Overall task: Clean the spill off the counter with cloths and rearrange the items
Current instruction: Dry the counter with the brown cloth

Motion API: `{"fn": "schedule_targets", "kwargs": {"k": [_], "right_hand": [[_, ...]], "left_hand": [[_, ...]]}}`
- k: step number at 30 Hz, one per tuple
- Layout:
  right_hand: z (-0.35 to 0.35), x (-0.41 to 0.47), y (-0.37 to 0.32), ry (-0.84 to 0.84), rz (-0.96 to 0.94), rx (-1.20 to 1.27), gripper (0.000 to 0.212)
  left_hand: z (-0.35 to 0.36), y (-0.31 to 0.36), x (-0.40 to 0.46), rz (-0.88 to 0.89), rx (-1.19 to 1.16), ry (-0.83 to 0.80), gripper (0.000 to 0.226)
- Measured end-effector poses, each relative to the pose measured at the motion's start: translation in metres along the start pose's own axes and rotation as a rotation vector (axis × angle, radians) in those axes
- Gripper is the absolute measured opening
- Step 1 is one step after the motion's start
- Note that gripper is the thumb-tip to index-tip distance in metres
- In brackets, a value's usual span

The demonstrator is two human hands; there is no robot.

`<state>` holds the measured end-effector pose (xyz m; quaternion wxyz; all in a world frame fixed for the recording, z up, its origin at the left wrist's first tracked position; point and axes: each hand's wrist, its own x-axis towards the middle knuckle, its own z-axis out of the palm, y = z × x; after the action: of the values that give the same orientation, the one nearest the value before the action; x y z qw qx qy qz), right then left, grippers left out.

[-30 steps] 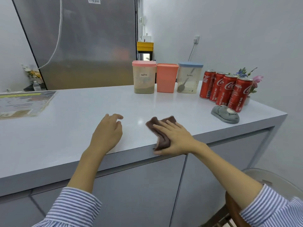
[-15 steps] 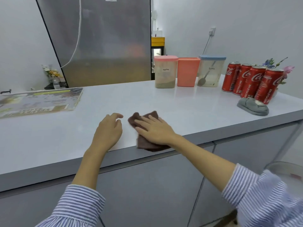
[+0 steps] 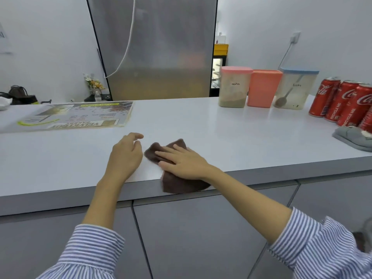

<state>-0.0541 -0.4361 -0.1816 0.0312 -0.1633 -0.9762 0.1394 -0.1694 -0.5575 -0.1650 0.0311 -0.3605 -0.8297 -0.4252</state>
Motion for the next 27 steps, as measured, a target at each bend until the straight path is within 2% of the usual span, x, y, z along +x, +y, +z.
{"fn": "schedule_targets", "kwargs": {"k": [3, 6, 9, 13, 19, 23, 25, 27], "right_hand": [[0.007, 0.016, -0.019, 0.081, 0.124, -0.008, 0.05], [0.019, 0.008, -0.037, 0.094, 0.053, -0.032, 0.05], [0.011, -0.014, -0.015, 0.086, 0.069, 0.004, 0.047], [-0.011, -0.036, 0.051, 0.111, 0.244, 0.052, 0.046], [-0.045, -0.051, 0.152, 0.169, 0.446, 0.053, 0.046], [-0.064, -0.052, 0.218, 0.192, 0.547, 0.021, 0.047], [-0.076, -0.05, 0.263, 0.185, 0.627, -0.014, 0.052], [-0.088, -0.046, 0.313, 0.191, 0.663, -0.077, 0.067]], "left_hand": [[-0.006, -0.006, -0.004, -0.026, -0.004, -0.002, 0.034], [-0.005, -0.004, -0.007, -0.008, 0.002, -0.023, 0.033], [-0.001, 0.005, -0.004, 0.023, 0.014, -0.046, 0.033], [0.019, 0.026, -0.004, 0.076, -0.01, -0.111, 0.033], [0.088, 0.088, 0.006, 0.29, -0.005, -0.256, 0.034], [0.122, 0.116, 0.028, 0.312, 0.007, -0.301, 0.034], [0.135, 0.123, 0.044, 0.309, 0.027, -0.311, 0.035], [0.145, 0.127, 0.06, 0.299, 0.04, -0.307, 0.035]]}}
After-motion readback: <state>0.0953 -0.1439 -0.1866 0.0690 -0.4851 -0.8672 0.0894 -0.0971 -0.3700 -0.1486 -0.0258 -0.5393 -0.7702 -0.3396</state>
